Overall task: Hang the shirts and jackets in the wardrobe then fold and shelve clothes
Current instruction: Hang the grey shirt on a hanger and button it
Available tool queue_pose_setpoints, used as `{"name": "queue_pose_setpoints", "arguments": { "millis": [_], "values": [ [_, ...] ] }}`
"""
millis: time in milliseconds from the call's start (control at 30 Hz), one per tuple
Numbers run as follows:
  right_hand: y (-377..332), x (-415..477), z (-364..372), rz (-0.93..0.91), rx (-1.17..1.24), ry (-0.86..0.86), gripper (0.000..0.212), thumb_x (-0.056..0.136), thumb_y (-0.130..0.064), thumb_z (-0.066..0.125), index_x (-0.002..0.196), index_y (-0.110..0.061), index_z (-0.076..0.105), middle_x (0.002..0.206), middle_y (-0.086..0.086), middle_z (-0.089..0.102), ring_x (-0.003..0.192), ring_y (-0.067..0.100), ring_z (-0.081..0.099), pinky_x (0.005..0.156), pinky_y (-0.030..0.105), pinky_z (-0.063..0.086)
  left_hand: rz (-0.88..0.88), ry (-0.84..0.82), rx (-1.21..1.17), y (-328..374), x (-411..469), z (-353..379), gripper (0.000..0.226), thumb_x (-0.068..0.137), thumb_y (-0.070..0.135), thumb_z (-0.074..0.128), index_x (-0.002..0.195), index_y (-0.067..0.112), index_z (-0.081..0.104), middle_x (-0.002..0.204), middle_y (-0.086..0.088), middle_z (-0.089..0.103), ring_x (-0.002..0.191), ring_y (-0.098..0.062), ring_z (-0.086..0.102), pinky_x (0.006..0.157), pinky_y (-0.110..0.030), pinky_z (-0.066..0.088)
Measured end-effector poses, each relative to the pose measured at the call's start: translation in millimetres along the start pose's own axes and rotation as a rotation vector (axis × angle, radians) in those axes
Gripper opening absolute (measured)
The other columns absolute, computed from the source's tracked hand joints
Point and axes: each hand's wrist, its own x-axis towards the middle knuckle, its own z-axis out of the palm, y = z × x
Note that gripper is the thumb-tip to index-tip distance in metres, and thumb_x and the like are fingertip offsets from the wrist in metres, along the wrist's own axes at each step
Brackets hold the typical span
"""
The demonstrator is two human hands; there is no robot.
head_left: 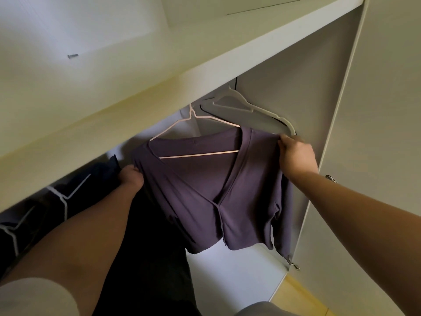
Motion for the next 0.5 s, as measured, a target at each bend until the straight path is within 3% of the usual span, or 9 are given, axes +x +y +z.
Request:
{"name": "queue_pose_setpoints", "arguments": {
  "millis": [100, 167, 267, 333, 433, 500],
  "values": [
    [-1, 4, -3, -0.026, -0.036, -0.012, 0.029, 0.102, -0.016, 0.042, 0.122, -0.008, 0.062, 0.110, 0.021, 0.061, 0.095, 0.045, 0.058, 0.073, 0.040, 0.044, -0.014, 0.048, -0.015, 14, -3, -3, 0.015, 0.096, 0.002, 0.047, 0.090, -0.003, 0.060, 0.106, -0.030, 0.061, 0.109, -0.047, 0.059, 0.087, -0.039, 0.047],
    [-1, 5, -5, -0.046, -0.046, -0.028, 0.029, 0.103, -0.018, 0.041, 0.122, -0.010, 0.062, 0.113, 0.020, 0.061, 0.097, 0.045, 0.059, 0.075, 0.041, 0.046, 0.068, 0.150, -0.012, 25, -3, -5, 0.025, 0.094, 0.003, 0.048, 0.114, -0.005, 0.060, 0.120, -0.031, 0.061, 0.114, -0.047, 0.057, 0.097, -0.045, 0.046],
    [-3, 6, -8, -0.061, -0.075, -0.058, 0.033, 0.103, -0.022, 0.040, 0.131, -0.017, 0.057, 0.122, 0.017, 0.061, 0.103, 0.043, 0.059, 0.079, 0.042, 0.047, 0.306, 0.206, 0.033, 46, -9, -7, 0.039, 0.100, 0.013, 0.047, 0.136, 0.002, 0.055, 0.137, -0.028, 0.054, 0.128, -0.042, 0.048, 0.109, -0.042, 0.037],
    [-8, 5, -9, -0.143, -0.155, -0.054, 0.032, 0.103, -0.030, 0.043, 0.127, -0.016, 0.058, 0.120, 0.014, 0.064, 0.105, 0.041, 0.057, 0.081, 0.042, 0.048, 0.409, 0.201, 0.087, 57, -13, -7, 0.038, 0.104, 0.025, 0.045, 0.133, 0.005, 0.058, 0.132, -0.026, 0.059, 0.124, -0.041, 0.051, 0.103, -0.042, 0.039],
    [-21, 9, -10, -0.263, -0.233, -0.064, 0.035, 0.102, -0.038, 0.044, 0.117, -0.012, 0.061, 0.113, 0.014, 0.067, 0.104, 0.038, 0.057, 0.084, 0.042, 0.046, 0.426, 0.216, 0.131, 68, -19, -8, 0.039, 0.104, 0.035, 0.044, 0.112, 0.003, 0.065, 0.112, -0.028, 0.064, 0.106, -0.045, 0.058, 0.087, -0.044, 0.045],
    [-34, 13, -9, -0.296, -0.204, -0.109, 0.037, 0.103, -0.040, 0.041, 0.115, -0.011, 0.060, 0.112, 0.015, 0.066, 0.102, 0.039, 0.059, 0.082, 0.042, 0.046, 0.410, 0.210, 0.137, 71, -21, -9, 0.043, 0.103, 0.040, 0.046, 0.111, 0.001, 0.064, 0.114, -0.029, 0.063, 0.108, -0.045, 0.058, 0.087, -0.044, 0.047]
  ]
}}
